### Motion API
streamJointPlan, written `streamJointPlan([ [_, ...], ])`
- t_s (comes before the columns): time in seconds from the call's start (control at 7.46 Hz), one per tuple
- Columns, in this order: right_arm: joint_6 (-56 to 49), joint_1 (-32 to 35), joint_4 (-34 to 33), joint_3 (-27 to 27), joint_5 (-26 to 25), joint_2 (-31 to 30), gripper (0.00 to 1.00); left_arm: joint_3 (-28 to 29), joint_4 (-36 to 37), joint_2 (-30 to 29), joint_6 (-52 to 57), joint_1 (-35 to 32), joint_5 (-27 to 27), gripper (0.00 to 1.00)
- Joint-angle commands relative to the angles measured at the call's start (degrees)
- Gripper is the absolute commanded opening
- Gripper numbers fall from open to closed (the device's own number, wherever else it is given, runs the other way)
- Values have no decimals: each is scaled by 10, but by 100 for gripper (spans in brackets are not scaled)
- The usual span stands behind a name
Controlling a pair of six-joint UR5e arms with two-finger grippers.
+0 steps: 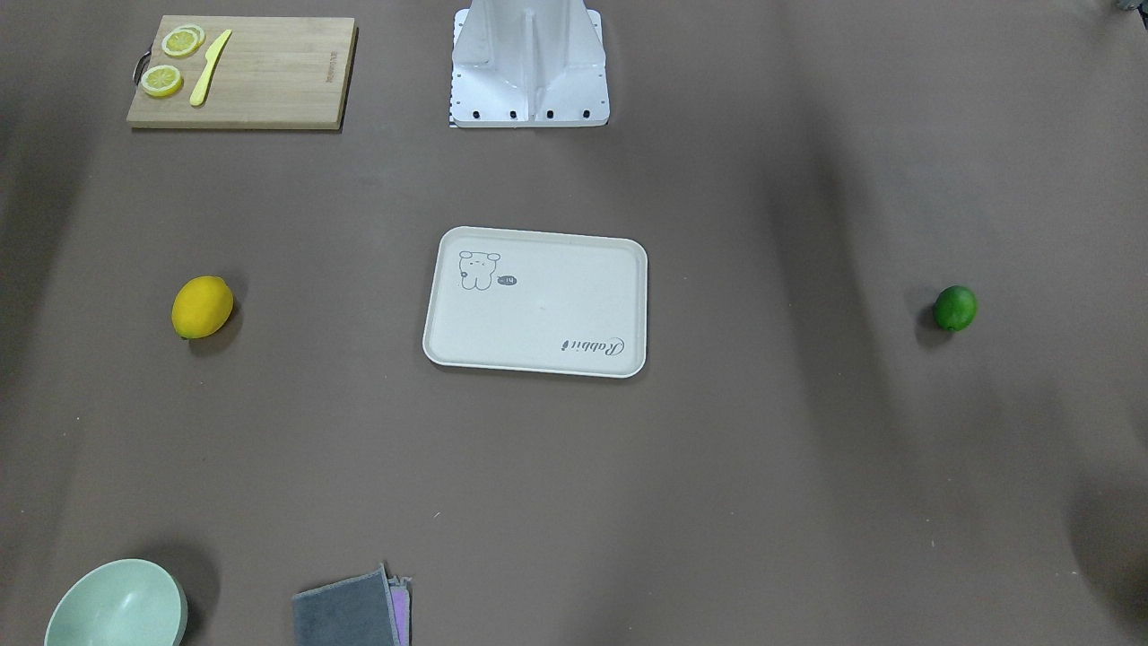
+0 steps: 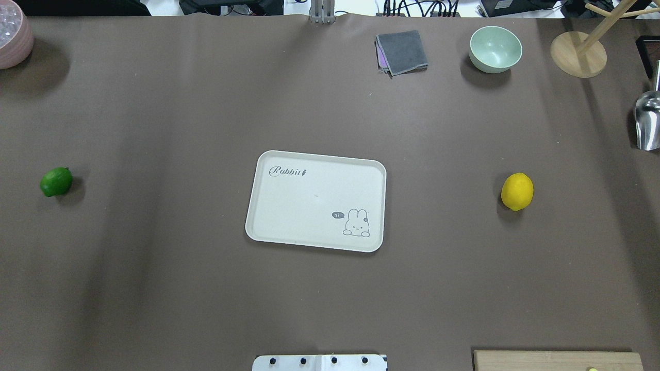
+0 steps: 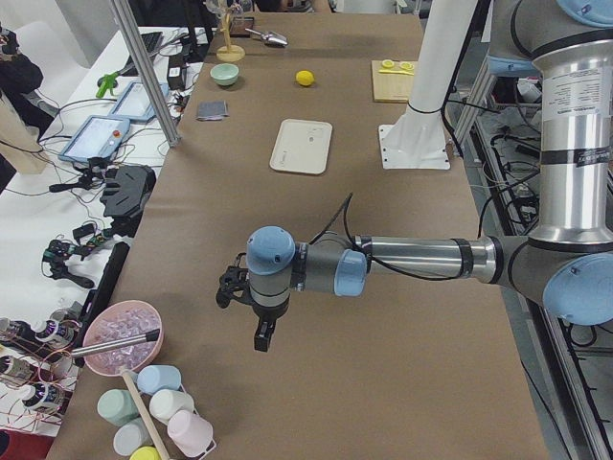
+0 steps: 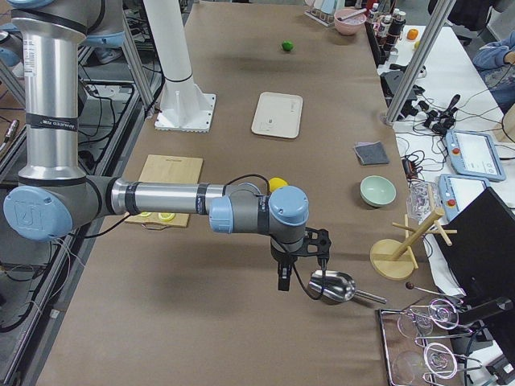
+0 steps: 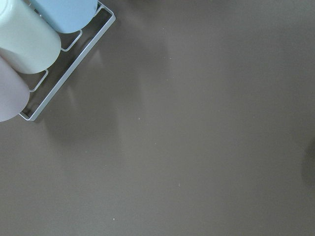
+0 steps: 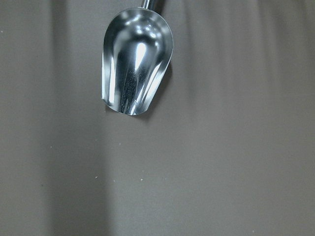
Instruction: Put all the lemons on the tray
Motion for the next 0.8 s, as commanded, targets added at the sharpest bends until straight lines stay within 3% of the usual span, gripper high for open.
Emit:
streamJointPlan([
  [0.0, -2, 1, 0, -3, 3, -1, 100, 0, 1, 0, -1, 0, 0, 98],
  [0.27, 1, -5, 1, 2, 13, 0, 100, 1, 3, 2, -1, 0, -1, 98],
  [0.67, 10, -79, 0, 25, 44, 13, 100, 0, 4, 3, -2, 0, -3, 98],
])
